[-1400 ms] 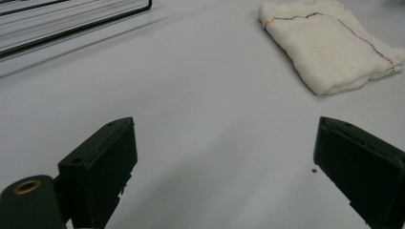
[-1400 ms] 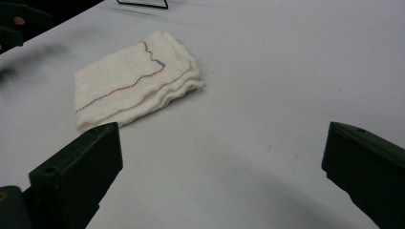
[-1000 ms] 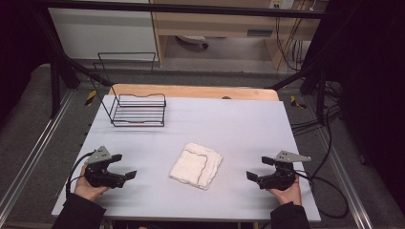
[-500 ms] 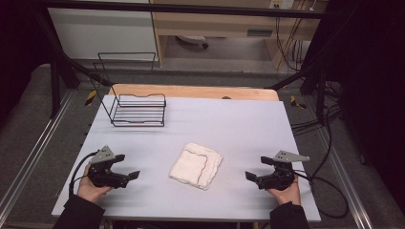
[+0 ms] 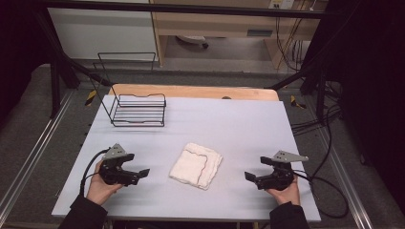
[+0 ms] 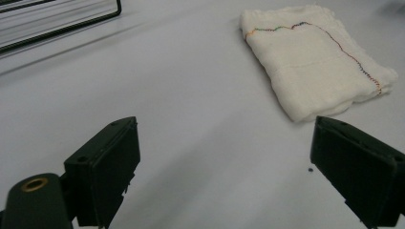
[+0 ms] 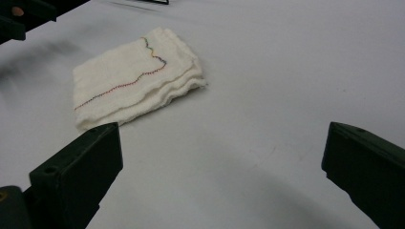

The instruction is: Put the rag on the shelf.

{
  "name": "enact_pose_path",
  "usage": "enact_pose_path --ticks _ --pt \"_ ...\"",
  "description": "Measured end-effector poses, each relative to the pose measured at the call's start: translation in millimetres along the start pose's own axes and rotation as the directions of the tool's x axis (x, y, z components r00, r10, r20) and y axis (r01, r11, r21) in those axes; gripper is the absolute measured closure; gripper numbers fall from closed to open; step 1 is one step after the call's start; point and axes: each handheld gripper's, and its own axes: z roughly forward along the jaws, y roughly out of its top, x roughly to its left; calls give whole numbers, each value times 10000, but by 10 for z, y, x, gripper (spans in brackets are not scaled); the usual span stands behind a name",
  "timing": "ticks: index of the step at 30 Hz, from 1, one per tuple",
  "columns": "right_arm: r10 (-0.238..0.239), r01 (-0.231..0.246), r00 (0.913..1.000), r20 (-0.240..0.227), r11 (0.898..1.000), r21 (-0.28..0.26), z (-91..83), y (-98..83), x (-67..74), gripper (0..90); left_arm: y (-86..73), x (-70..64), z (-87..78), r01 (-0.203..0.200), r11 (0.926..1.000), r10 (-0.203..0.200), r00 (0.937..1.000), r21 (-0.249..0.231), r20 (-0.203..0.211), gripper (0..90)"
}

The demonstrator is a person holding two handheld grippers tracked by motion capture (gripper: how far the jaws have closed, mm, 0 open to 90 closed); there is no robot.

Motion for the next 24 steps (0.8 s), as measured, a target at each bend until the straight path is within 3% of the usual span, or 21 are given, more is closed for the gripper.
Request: enact_pose_path --ticks 11,17,24 --pt "-36 36 10000 22 10000 84 11 -2 4 8 222 -231 326 264 9984 -277 9993 497 250 171" --pt "-43 42 10000 40 10000 88 12 -2 6 8 289 -339 492 199 9967 -232 9989 786 407 221" --pt "-35 34 10000 28 9999 106 15 0 10 8 301 -476 721 244 9928 -304 9983 1171 498 400"
